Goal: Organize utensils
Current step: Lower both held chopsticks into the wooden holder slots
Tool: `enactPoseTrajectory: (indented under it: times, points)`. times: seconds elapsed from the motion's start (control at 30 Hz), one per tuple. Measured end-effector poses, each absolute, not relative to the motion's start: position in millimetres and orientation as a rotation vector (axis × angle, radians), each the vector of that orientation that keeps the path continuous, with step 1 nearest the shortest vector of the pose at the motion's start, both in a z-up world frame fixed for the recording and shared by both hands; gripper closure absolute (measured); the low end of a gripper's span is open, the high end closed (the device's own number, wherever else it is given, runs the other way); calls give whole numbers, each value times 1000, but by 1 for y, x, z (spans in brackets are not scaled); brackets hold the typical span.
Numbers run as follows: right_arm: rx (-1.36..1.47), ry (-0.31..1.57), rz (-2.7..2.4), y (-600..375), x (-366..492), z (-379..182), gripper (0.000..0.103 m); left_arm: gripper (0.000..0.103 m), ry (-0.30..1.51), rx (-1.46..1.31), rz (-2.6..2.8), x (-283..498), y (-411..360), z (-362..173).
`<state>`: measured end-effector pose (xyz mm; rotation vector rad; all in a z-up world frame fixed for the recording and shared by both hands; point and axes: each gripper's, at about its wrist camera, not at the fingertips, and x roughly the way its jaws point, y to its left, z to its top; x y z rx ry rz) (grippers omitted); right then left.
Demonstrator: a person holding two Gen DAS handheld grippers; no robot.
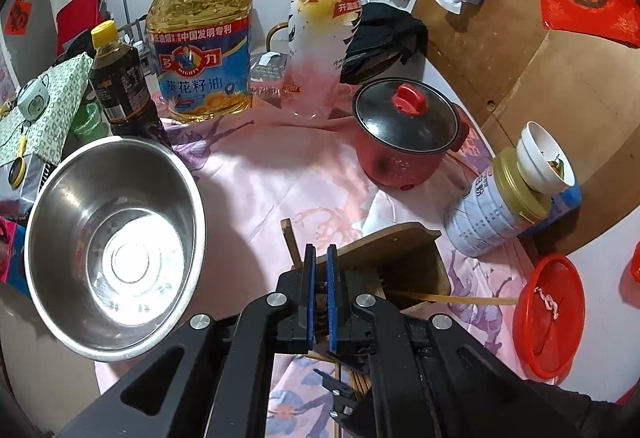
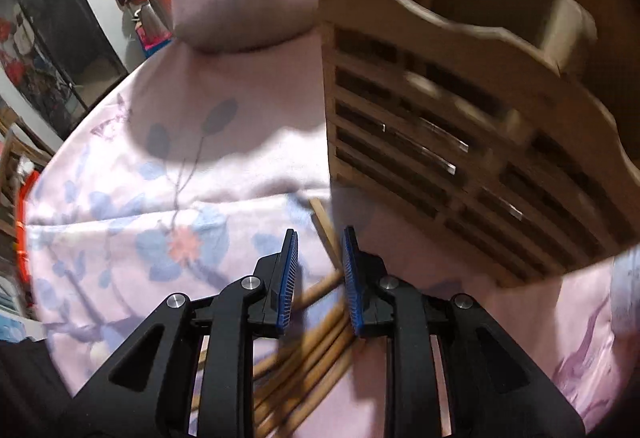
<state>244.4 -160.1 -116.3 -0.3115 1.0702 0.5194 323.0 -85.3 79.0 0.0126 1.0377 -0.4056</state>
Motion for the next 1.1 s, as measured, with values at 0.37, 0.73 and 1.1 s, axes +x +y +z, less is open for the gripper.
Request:
enactPoseTrajectory:
  times: [0.37,0.73,1.1]
  points:
    - [-232,883,540,-210,201,-32,97,97,1059,9,-418,331,-90,67]
    - [151,312,325,-278,211,134,97,97,1063,13,-414,324,-90,66]
    - [116,78,-26,-254,245,92,97,97,1055,-42,-362,325,-81,63]
